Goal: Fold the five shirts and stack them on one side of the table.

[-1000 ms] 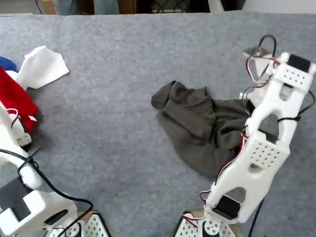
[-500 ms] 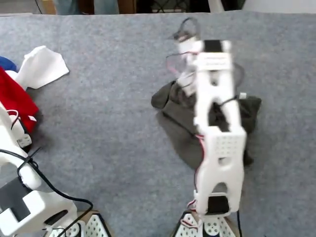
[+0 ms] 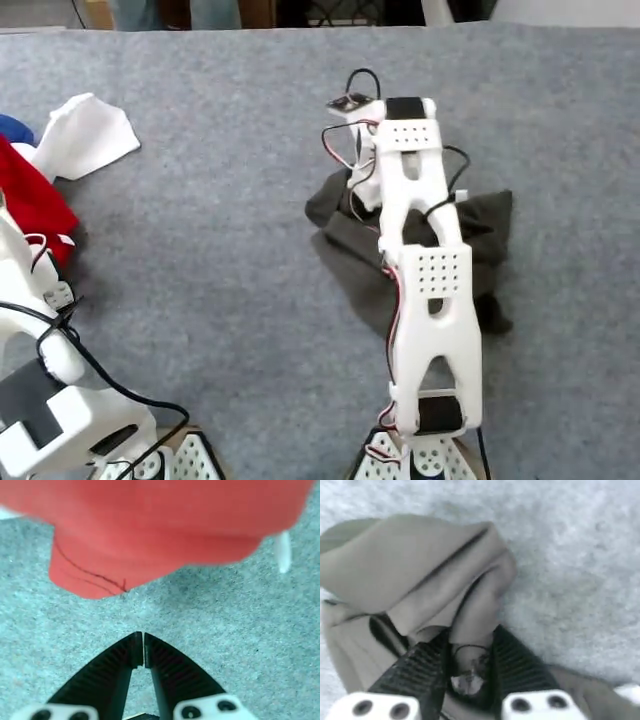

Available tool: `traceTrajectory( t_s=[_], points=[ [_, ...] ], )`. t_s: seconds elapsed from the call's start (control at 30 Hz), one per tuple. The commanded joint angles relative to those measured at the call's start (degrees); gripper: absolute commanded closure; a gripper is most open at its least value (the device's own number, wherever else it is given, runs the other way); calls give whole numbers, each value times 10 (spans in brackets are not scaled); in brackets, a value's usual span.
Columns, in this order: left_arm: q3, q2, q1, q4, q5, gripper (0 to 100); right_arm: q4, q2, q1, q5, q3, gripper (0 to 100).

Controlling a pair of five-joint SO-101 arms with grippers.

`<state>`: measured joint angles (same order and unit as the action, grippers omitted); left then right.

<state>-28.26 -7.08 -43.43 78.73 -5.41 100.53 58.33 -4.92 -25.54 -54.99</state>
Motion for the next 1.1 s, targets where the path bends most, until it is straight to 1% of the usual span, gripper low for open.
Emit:
traceTrajectory(
  t_s=[0.0, 0.17, 0.27, 0.4, 0.53, 0.6, 0.63, 0.7, 0.73, 0.8, 0.9, 0.97, 1.07],
  points=[
    [0, -24, -1, -4, -4, 965, 7, -115, -5, 11, 29, 985],
    [3, -24, -12, -3, -4, 965, 6, -296, -71, 11, 43, 985],
    [15, -24, -41, -4, -4, 965, 6, -396, -127, 11, 41, 985],
    [38, -24, -91, -4, -4, 965, 3, -509, -221, 13, 39, 985],
    [68, -24, -139, -1, -4, 965, -21, -585, -328, 64, -16, 985],
    [83, -24, -159, 0, -4, 965, -50, -606, -362, 89, -60, 985],
    [89, -24, -166, 0, -3, 965, -63, -612, -366, 104, -79, 985],
    [98, -24, -176, 0, -3, 965, -73, -618, -358, 133, -109, 985],
    [100, -24, -180, 1, -3, 965, -68, -617, -338, 138, -111, 985],
    [99, -24, -181, 1, -3, 965, -37, -613, -276, 144, -91, 985],
    [96, -24, -179, 2, -3, 965, 5, -587, -164, 140, 13, 985],
    [99, -24, -175, 13, -1, 965, -10, -559, -91, 106, 121, 984],
    [98, -24, -158, 26, 0, 965, -90, -513, -6, 21, 298, 984]
  ],
)
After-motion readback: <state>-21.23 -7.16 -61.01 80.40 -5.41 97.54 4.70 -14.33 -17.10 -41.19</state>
